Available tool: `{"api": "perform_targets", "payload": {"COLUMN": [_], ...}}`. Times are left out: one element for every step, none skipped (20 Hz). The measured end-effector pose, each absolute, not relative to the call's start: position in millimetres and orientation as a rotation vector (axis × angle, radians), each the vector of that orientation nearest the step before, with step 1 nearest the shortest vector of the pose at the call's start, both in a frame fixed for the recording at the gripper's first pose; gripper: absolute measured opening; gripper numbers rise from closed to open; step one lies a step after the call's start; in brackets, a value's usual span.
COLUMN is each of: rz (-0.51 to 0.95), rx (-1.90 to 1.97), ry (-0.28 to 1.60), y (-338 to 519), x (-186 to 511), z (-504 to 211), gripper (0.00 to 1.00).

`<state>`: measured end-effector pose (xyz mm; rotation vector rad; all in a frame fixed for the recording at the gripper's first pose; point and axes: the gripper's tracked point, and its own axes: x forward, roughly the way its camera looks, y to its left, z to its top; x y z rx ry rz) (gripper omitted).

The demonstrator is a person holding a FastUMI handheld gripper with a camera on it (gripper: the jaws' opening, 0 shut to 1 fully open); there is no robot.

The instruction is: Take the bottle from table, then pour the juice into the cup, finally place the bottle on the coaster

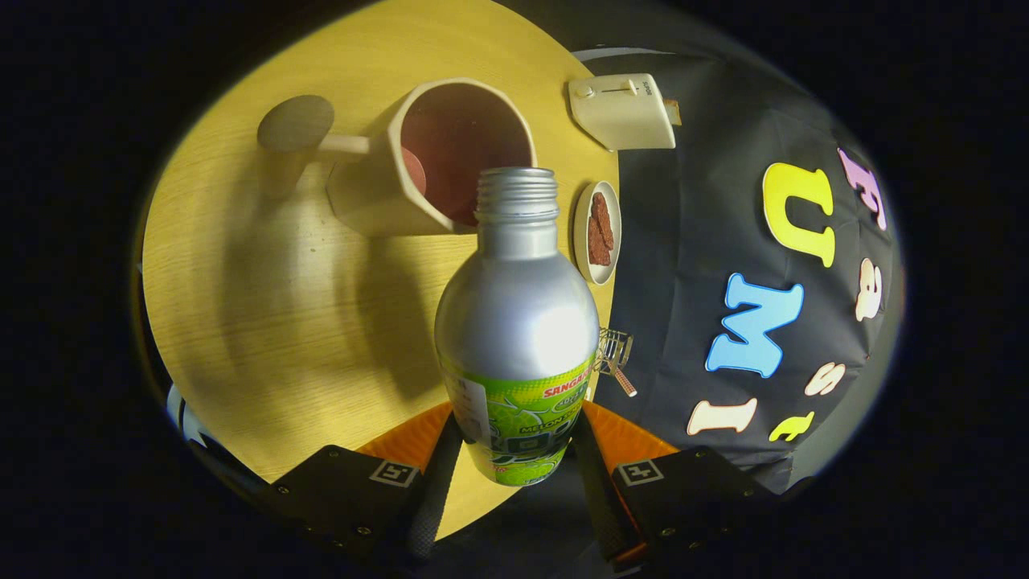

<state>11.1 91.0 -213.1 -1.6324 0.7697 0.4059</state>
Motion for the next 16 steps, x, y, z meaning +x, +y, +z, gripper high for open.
{"api": "perform_targets", "payload": {"rz": [0.406, 0.408, 0.411, 0.412, 0.413, 0.413, 0.413, 0.413, 0.411, 0.409, 0.408, 0.408, 0.408, 0.408, 0.408, 0.409], "rx": [-1.645, -1.659, -1.669, -1.681, -1.695, -1.707, -1.717, -1.723, -1.729, -1.735, -1.743, -1.751, -1.762, -1.772, -1.781, -1.788], "ry": [0.769, 0.771, 0.771, 0.775, 0.777, 0.779, 0.78, 0.783, 0.786, 0.789, 0.792, 0.795, 0.796, 0.799, 0.802, 0.803], "y": [90.7, 90.1, 89.5, 87.7, 86.3, 85.1, 83.8, 82.3, 80.8, 80.9, 80.7, 80.0, 79.6, 79.6, 79.3, 79.1], "x": [11.8, 12.6, 13.3, 13.8, 13.8, 14.3, 14.7, 15.0, 15.1, 15.7, 15.5, 16.0, 16.1, 16.4, 16.7, 17.4], "z": [-212.0, -211.4, -211.1, -210.6, -209.0, -207.8, -207.0, -206.3, -205.6, -205.2, -204.0, -203.4, -202.8, -201.8, -201.3, -200.8], "gripper": [0.75, 0.75, 0.75, 0.74, 0.75, 0.74, 0.74, 0.74, 0.74, 0.74, 0.74, 0.74, 0.74, 0.74, 0.74, 0.74]}}
